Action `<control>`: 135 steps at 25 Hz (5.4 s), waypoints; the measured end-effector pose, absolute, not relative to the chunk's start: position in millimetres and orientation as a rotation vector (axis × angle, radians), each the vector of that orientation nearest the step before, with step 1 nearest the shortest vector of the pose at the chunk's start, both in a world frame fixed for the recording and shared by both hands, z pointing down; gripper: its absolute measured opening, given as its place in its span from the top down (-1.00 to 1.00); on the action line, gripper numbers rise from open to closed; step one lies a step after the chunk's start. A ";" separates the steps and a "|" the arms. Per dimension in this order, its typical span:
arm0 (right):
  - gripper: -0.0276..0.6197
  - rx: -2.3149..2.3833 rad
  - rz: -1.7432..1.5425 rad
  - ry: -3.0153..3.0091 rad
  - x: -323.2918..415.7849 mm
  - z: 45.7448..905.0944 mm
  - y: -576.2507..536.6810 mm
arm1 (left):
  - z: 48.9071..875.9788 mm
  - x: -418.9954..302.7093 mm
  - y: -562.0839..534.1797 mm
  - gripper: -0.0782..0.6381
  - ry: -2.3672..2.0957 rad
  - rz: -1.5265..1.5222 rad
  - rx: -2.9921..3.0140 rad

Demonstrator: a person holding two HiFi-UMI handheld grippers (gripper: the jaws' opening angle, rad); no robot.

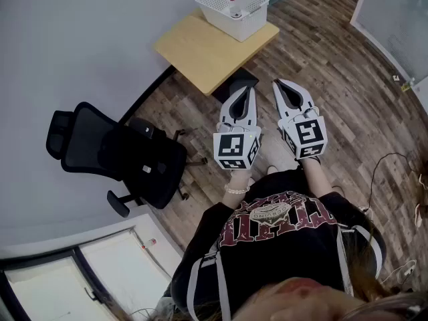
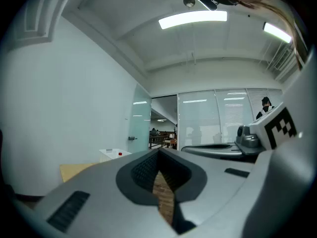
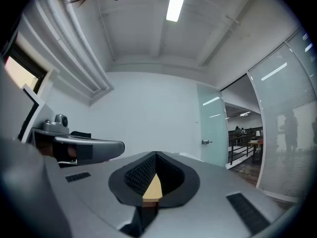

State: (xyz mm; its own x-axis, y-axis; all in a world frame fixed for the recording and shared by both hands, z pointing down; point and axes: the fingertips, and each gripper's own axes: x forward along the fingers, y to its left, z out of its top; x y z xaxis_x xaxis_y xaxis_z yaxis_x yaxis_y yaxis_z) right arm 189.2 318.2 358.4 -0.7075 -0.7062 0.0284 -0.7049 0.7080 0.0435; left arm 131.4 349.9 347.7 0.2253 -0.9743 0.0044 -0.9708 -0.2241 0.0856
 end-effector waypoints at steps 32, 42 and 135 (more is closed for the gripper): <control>0.86 1.182 -0.028 -2.851 198.4 370.4 245.7 | 361.0 142.5 267.2 0.65 -1.876 -0.078 2.397; 0.86 1.216 -0.025 -2.837 160.5 367.8 204.1 | 363.3 108.0 222.3 0.65 -1.817 -0.081 2.422; 0.85 1.037 0.068 -2.879 73.6 390.3 -94.6 | 384.8 26.4 -75.8 0.65 -1.896 -0.064 2.270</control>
State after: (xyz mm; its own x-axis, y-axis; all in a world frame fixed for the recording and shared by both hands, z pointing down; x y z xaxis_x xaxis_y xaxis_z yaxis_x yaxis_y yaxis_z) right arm 73.6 -94.6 390.3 -0.7674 -0.6347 0.0905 -0.6383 0.7697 -0.0143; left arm 26.4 -75.8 384.8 0.1846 -0.9792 0.0843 -0.9713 -0.1687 0.1675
